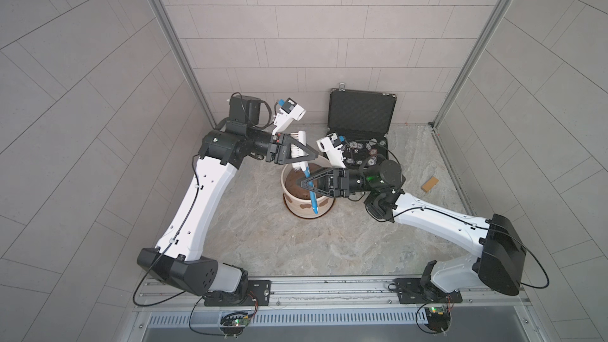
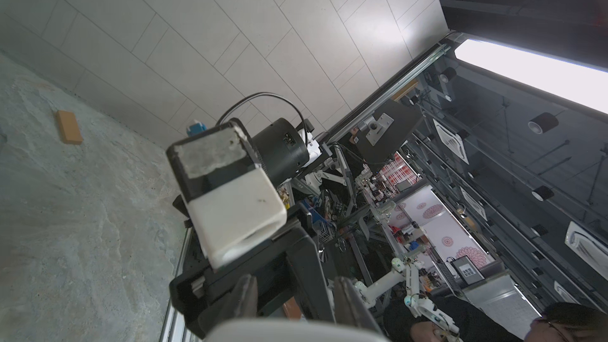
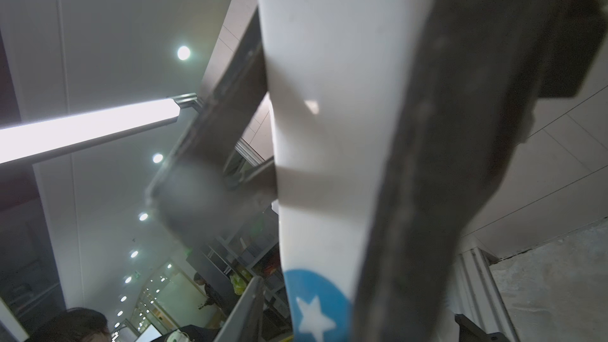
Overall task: Scrub the dried mud off the ceramic pot
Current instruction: Adjust the brush.
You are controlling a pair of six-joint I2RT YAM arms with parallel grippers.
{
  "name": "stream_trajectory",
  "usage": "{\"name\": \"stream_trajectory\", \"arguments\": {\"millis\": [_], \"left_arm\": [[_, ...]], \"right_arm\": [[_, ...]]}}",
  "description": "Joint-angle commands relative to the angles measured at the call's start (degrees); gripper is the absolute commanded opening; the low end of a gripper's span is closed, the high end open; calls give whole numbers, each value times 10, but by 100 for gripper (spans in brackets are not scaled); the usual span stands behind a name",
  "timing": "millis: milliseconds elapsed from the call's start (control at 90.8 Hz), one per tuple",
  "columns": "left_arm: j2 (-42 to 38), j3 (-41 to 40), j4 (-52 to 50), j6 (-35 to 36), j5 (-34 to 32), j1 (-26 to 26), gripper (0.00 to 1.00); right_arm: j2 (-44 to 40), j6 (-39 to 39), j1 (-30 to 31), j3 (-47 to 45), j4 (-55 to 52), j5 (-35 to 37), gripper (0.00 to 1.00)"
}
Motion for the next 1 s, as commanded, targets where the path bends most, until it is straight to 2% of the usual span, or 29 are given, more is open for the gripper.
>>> {"name": "stream_trajectory", "arguments": {"millis": [0,77,154,198,231,308,363,451,539,682,826,903,991], "left_arm": [[-5,7,-11,25,7,2,17],[-7,9,-11,26,23,2,44],[-7,12,-9,15,23,2,77],[-7,15,-3,1,14,6,91],[-8,16,3,-14,7,11,98],[-10,17,21,-49,-12,34,100],[-10,16,31,-75,-35,51,100],[-15,15,26,-95,-90,73,100],[-22,13,-12,-69,-158,75,100],[-26,-11,-17,-87,-236,75,100],[-24,-39,20,-131,-237,68,100],[-21,-56,30,-138,-247,68,100],[-21,-73,27,-135,-295,68,100]], "right_arm": [[-6,-2,12,25,42,-4,20],[-4,-3,14,26,39,-4,11],[-9,-16,13,26,15,-8,4],[-16,-36,13,27,-18,-11,0],[-24,-61,13,27,-60,-12,0],[-51,-139,12,36,-185,-10,0],[-73,-223,12,55,-324,9,0],[-96,-369,17,100,-558,98,0],[-101,-445,19,139,-683,183,0],[-82,-495,24,164,-778,324,0],[-26,-530,43,210,-852,429,0],[-2,-527,46,230,-866,464,0],[10,-517,47,238,-855,473,0]]}}
